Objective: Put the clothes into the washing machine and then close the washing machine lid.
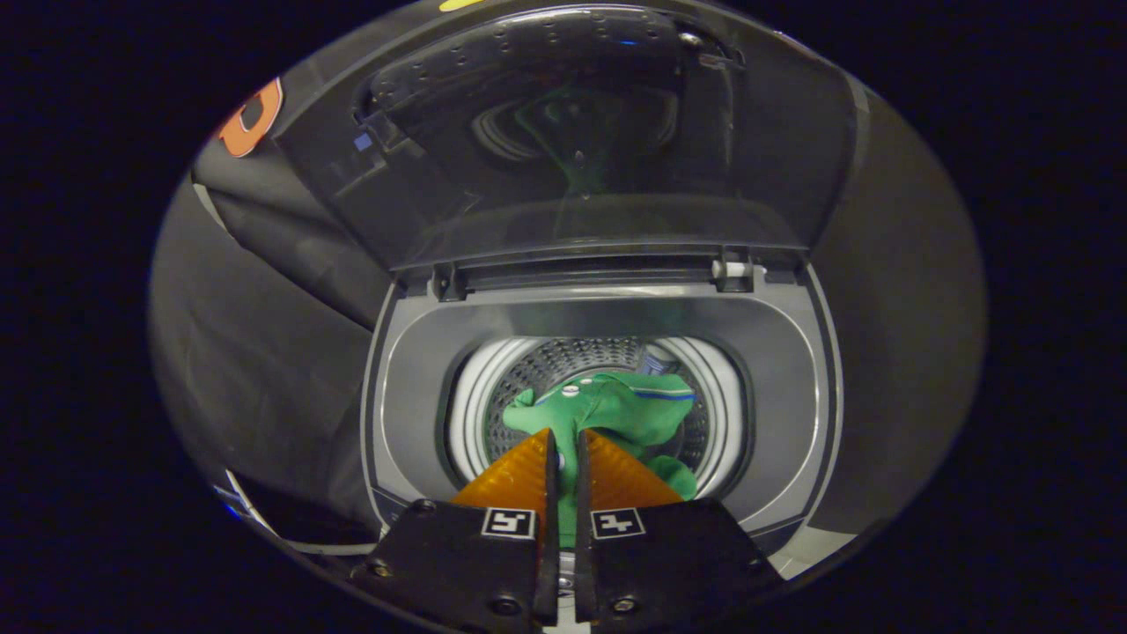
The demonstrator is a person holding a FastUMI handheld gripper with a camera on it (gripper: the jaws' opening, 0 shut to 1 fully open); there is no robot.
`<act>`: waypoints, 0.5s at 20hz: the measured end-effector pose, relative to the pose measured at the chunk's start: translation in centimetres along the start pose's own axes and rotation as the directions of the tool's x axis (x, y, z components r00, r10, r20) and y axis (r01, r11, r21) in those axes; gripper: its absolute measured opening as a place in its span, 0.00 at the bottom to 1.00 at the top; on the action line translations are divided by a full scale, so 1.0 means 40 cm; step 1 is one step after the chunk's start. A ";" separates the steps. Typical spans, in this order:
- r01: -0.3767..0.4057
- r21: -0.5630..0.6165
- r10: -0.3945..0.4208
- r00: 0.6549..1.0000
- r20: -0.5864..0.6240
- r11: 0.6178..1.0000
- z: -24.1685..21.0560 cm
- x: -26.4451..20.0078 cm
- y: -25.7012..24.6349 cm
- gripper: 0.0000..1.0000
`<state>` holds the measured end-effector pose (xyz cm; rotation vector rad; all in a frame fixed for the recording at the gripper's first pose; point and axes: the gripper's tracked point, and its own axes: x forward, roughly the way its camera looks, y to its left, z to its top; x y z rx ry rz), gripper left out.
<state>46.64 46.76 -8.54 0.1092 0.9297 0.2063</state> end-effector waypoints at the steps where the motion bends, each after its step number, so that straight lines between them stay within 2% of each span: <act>1: 0.000 0.003 0.000 1.000 -0.005 1.000 -0.007 0.001 0.003 0.14; 2: -0.002 0.006 0.002 1.000 0.013 1.000 -0.003 -0.005 0.003 0.17; 3: 0.004 -0.003 -0.004 0.999 0.039 1.000 0.001 -0.008 -0.005 0.29; 4: 0.010 -0.018 -0.009 0.998 0.061 1.000 0.007 -0.016 -0.010 0.32; 8: 0.020 -0.023 -0.018 0.997 0.072 1.000 -0.004 -0.034 -0.011 0.99; 10: 0.025 -0.017 -0.024 0.997 0.069 1.000 -0.020 -0.039 -0.022 0.98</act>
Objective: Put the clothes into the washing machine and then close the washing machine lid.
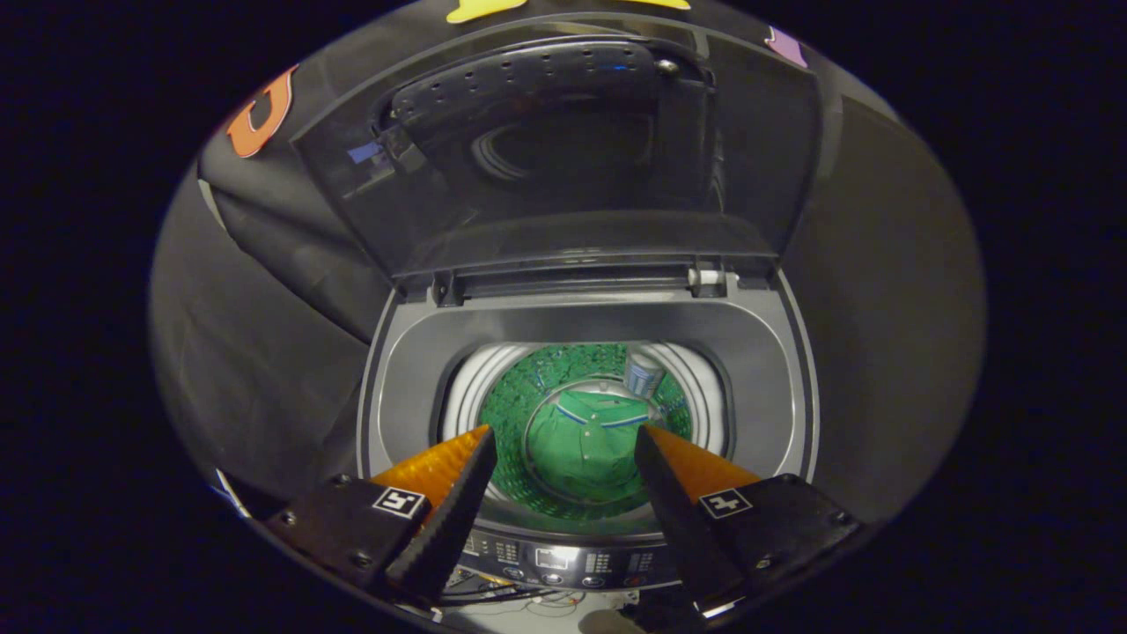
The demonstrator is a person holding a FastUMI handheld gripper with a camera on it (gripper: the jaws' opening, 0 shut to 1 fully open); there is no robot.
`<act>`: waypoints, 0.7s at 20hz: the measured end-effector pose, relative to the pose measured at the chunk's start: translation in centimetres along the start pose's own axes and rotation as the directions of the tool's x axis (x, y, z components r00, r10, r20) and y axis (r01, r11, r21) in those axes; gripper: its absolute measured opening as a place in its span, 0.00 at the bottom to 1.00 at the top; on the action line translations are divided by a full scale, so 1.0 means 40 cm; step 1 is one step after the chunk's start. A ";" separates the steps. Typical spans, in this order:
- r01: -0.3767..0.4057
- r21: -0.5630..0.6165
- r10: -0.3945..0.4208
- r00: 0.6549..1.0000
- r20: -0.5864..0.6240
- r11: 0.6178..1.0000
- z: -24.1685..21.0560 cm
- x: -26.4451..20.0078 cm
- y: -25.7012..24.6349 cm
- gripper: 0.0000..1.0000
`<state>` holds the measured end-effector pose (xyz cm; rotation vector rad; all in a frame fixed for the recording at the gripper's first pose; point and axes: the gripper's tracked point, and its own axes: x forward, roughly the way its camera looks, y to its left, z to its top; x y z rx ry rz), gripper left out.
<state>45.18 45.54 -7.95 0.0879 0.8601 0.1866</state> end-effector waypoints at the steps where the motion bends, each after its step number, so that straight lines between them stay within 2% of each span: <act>1: 0.000 -0.004 0.000 1.000 -0.003 1.000 -0.007 -0.003 -0.003 0.98; 6: 0.020 -0.030 -0.019 0.999 0.031 0.999 -0.002 -0.035 -0.022 0.98; 14: 0.041 -0.119 -0.019 0.984 0.175 0.992 0.085 -0.139 -0.039 0.98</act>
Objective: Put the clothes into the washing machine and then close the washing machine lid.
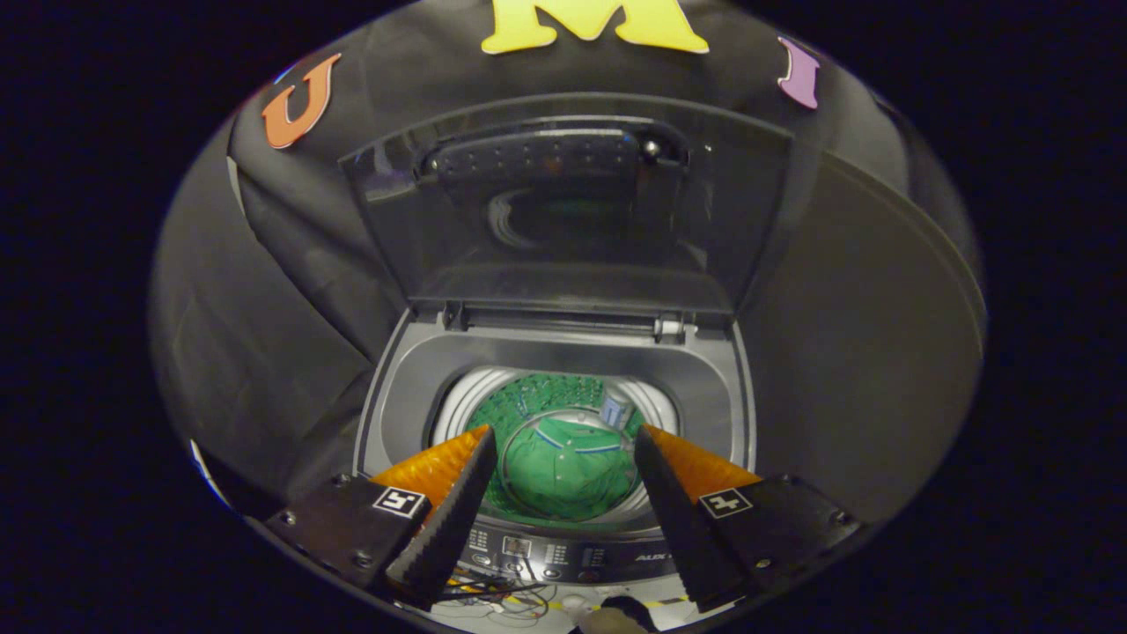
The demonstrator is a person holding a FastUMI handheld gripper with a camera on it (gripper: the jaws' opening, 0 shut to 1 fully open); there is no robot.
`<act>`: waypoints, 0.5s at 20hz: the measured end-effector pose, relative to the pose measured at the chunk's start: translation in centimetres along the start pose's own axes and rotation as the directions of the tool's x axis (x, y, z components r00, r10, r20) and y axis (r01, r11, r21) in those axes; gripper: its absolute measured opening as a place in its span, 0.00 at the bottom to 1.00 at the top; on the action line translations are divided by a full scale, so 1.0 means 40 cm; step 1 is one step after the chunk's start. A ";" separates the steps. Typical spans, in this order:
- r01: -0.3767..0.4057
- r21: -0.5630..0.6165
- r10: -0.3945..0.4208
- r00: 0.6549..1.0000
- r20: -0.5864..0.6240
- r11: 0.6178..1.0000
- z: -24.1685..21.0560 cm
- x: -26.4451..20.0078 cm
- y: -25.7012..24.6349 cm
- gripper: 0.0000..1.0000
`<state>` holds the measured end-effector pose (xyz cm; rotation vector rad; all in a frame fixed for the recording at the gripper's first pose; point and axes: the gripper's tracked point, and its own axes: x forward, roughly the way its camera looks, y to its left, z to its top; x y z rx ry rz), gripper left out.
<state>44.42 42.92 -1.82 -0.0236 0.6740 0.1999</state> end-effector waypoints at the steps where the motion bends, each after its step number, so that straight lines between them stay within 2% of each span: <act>1: 0.001 -0.006 -0.001 1.000 0.021 1.000 0.019 -0.014 -0.003 0.98; 10: -0.007 -0.029 0.013 0.979 0.201 1.000 0.233 -0.117 -0.011 0.98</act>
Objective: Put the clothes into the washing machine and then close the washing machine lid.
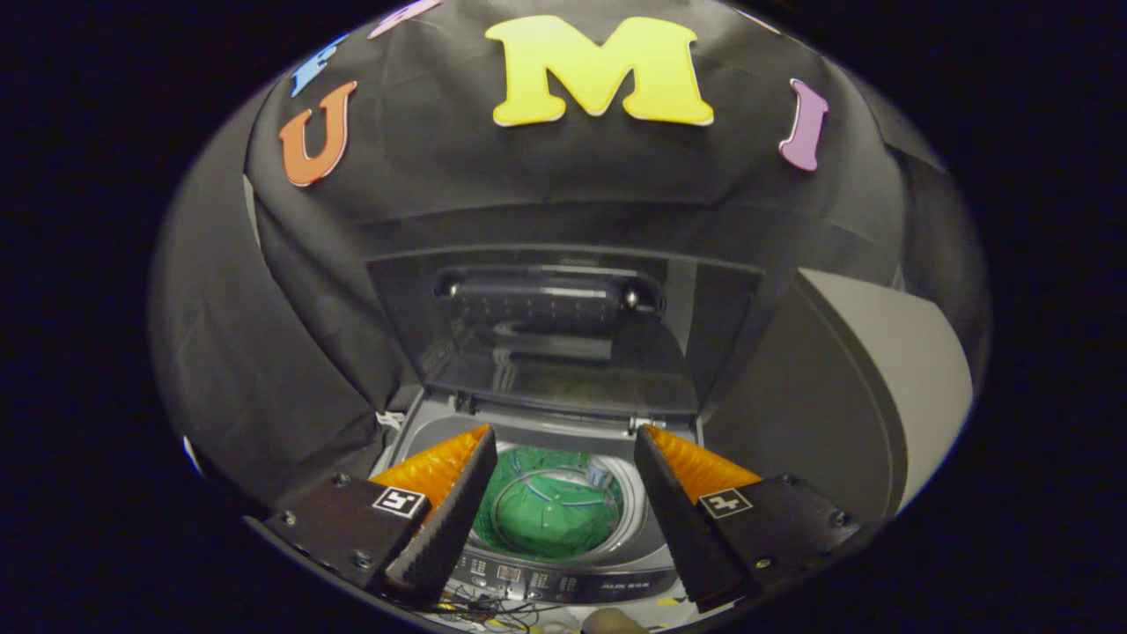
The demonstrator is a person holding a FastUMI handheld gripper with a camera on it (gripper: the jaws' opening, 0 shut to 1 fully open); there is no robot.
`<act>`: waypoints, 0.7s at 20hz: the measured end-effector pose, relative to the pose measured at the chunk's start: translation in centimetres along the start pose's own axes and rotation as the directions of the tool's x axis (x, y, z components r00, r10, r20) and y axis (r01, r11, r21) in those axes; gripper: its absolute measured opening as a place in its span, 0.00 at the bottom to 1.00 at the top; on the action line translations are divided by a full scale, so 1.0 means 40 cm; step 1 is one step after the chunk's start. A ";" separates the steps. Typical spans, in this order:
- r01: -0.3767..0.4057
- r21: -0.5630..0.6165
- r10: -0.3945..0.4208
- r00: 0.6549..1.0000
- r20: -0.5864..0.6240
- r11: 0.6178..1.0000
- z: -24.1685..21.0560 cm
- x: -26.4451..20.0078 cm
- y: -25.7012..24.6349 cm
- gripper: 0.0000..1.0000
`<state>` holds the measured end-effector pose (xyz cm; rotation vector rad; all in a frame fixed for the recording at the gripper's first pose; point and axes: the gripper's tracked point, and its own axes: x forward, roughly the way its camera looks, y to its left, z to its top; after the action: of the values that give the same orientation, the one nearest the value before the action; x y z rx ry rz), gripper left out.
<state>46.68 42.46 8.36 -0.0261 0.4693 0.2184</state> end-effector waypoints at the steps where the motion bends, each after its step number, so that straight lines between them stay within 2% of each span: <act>1: -0.003 -0.002 0.003 1.000 0.019 1.000 0.026 -0.007 0.002 0.98; 10: -0.005 0.020 0.002 0.987 0.158 1.000 0.274 -0.011 0.016 0.98; 14: 0.028 0.028 -0.032 0.986 0.162 0.999 0.341 0.015 0.013 0.98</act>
<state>53.17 44.09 20.28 0.0095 0.3087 0.1833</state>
